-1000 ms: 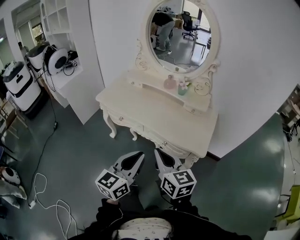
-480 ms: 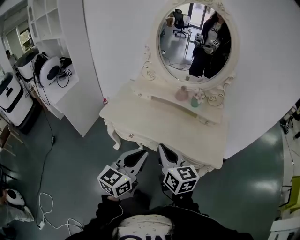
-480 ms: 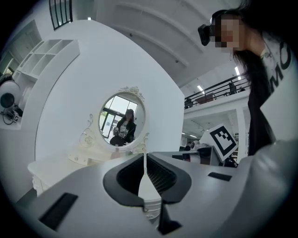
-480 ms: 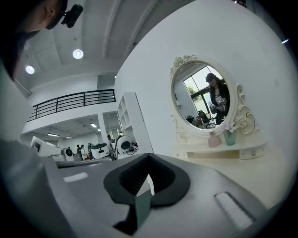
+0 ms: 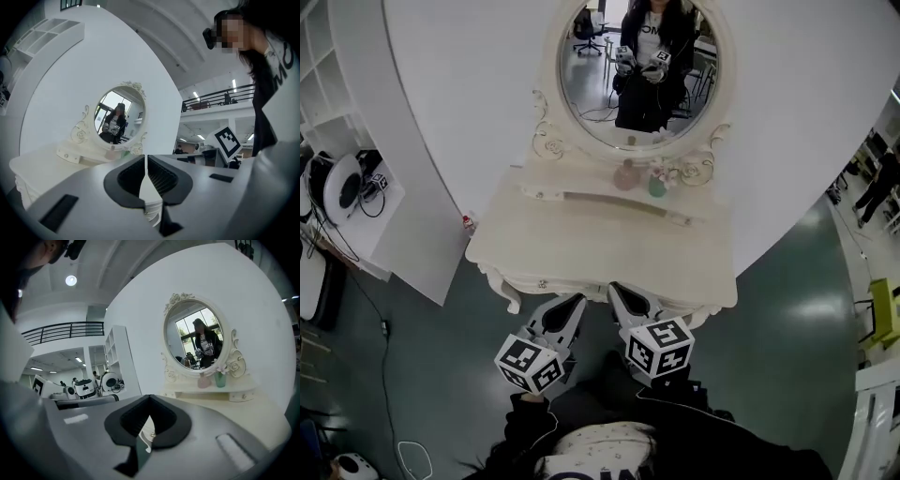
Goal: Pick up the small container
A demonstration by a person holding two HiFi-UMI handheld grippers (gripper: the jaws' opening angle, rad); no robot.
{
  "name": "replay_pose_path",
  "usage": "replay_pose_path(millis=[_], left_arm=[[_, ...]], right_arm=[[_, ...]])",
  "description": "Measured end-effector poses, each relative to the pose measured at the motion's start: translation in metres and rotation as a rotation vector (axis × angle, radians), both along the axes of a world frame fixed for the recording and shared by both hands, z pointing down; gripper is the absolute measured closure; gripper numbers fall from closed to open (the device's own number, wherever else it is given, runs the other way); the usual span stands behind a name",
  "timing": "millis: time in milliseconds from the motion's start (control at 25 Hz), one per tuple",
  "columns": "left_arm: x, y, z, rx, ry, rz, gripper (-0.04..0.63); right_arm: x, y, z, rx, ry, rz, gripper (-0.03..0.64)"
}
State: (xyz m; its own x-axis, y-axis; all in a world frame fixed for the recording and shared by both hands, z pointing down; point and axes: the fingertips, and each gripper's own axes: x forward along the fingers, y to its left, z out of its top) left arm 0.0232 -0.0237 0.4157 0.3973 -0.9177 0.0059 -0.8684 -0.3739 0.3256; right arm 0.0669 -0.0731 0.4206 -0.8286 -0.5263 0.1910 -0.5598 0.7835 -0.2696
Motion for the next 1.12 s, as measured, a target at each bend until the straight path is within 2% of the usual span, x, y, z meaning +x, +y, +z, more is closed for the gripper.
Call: replay_pose_path(millis=[120,320,480,680,1120], left_arm=[[-0.002,-0.013,0.007,-0.014,0.008,0.026,0.595],[-0.024,-0.037,0.014,-0.025,0.016,0.016,0.595],[-0.043,-0.071,0.018,-0.031,-0.021,0.013,0.595],[-0.068,-0.122,0.015,-0.033,-0.056,-0.005,0.595],[-0.092,-0.222,0.024,-0.076,-0.100,-0.012,0.595]], right_arm=[[-0.001,-0.018,0.007,-0.005,0.018,0.028,0.609],[-0.014,-0.057,0.016,0.001,0.022,0.054,0.607],[-0.028,-0.111,0.022,0.032,0.021,0.084,0.607],[-0.042,-0.184,0.035,0.059,0.069,0.101,0.607],[-0.048,-0.328,0.084,0.039,0.162,0.162,0.606]])
